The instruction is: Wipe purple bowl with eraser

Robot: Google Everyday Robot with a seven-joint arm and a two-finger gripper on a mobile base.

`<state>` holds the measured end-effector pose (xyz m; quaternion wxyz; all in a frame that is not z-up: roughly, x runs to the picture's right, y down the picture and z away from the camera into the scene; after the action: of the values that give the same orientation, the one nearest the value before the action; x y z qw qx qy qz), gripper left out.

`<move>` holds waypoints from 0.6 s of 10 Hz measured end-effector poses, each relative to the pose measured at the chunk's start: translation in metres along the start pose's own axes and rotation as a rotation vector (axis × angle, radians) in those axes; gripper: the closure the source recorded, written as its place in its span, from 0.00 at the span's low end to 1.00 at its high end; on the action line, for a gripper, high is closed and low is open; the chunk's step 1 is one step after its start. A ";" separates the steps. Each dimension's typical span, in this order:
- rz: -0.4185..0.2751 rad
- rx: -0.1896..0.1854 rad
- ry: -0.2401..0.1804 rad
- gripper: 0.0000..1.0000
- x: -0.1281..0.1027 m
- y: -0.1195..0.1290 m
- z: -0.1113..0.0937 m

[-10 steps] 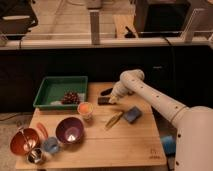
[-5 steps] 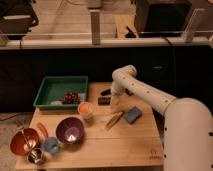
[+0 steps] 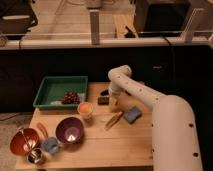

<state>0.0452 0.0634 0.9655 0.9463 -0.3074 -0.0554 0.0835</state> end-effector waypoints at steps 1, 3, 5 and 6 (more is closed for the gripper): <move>-0.002 -0.004 -0.001 0.20 -0.003 0.000 0.001; 0.000 -0.001 0.003 0.20 0.000 -0.001 0.000; -0.002 -0.002 0.001 0.20 -0.002 -0.001 0.001; -0.002 -0.001 0.001 0.20 -0.002 -0.001 0.001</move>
<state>0.0435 0.0629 0.9662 0.9462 -0.3081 -0.0552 0.0824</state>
